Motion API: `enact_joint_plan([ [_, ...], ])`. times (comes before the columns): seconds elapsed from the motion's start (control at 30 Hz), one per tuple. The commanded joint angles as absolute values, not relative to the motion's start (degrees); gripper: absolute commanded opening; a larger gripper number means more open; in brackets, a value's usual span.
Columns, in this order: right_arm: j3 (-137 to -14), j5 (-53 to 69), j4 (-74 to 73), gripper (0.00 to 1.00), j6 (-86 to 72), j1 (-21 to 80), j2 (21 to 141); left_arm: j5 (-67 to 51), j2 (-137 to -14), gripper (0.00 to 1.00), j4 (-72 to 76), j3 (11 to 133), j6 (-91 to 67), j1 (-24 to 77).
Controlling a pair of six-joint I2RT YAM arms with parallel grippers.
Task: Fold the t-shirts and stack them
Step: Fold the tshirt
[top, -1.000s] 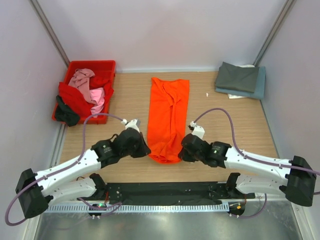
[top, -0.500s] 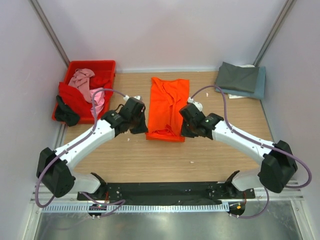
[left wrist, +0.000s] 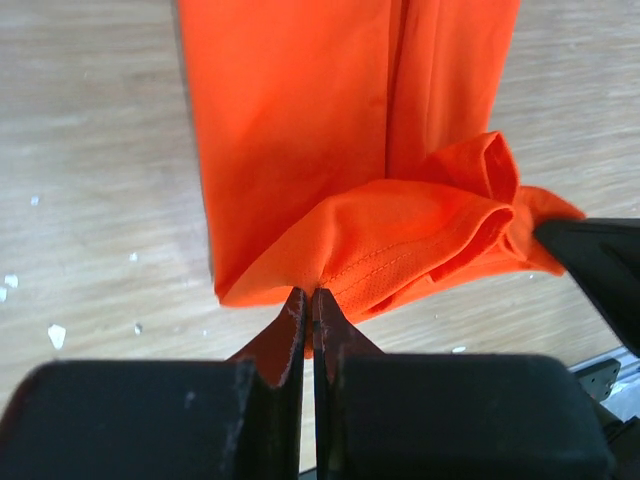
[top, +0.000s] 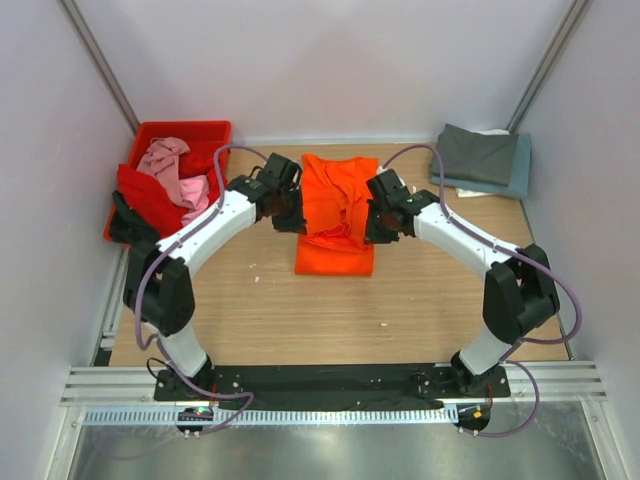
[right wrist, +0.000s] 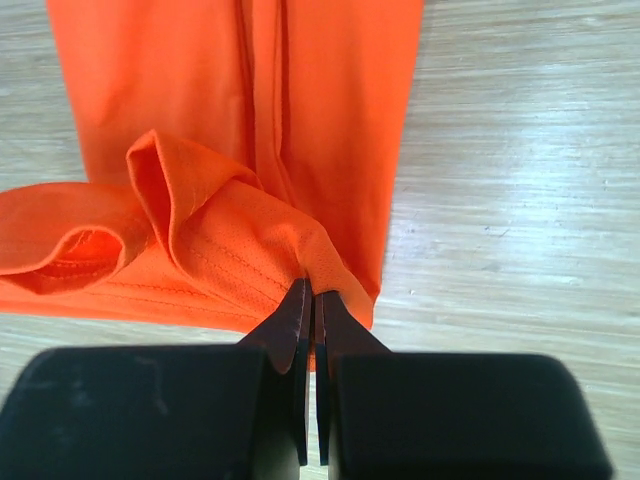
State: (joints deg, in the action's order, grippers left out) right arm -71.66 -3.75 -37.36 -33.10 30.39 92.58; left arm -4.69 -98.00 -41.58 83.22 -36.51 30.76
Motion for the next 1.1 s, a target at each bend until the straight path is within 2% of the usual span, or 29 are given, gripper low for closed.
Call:
enact_joint_plan([
  [0.0, -75.58, -1.23, -37.00, 0.01, -30.06, 29.36, 95.18, -8.26, -101.68, 0.01, -42.63, 88.94, -33.75, 29.36],
  [0.37, -81.73, 2.72, -34.89, 0.01, -27.69, 25.67, 106.16, -10.02, -113.55, 0.01, -44.38, 97.73, -31.29, 25.14],
  [0.6, -86.48, 4.21, -34.45, 0.02, -27.16, 22.68, 113.55, -14.58, -123.21, 0.08, -45.17, 104.49, -28.92, 21.98],
  [0.67, -89.19, 4.57, -34.28, 0.09, -27.16, 21.98, 115.82, -16.61, -127.95, 0.13, -46.23, 109.32, -28.48, 21.71],
  [0.77, -96.20, 6.58, -36.03, 0.44, -25.84, 19.96, 119.43, -16.88, -134.55, 0.19, -51.75, 120.20, -27.60, 21.53],
  [0.8, -98.50, 7.46, -36.73, 0.61, -25.75, 19.26, 120.40, -16.27, -135.52, 0.22, -55.25, 123.37, -27.51, 21.53],
  [0.83, -101.14, 10.17, -39.00, 0.68, -26.45, 17.42, 121.19, -15.65, -136.05, 0.30, -56.68, 128.79, -27.34, 21.53],
  [0.9, -108.35, 12.12, -40.69, 0.78, -26.80, 16.00, 122.34, -13.81, -135.44, 0.40, -59.14, 133.05, -27.42, 21.27],
  [0.93, -110.46, 11.78, -42.69, 0.79, -26.55, 15.21, 122.26, -12.67, -134.57, 0.50, -59.85, 136.02, -27.77, 21.18],
  [1.0, -114.95, 11.16, -44.47, 0.82, -26.02, 14.77, 120.43, -9.59, -130.55, 0.56, -60.73, 137.28, -28.12, 20.74],
  [1.07, -114.01, 11.25, -44.91, 0.82, -24.79, 14.68, 118.05, -6.17, -126.93, 0.60, -60.56, 134.58, -28.39, 20.83],
])
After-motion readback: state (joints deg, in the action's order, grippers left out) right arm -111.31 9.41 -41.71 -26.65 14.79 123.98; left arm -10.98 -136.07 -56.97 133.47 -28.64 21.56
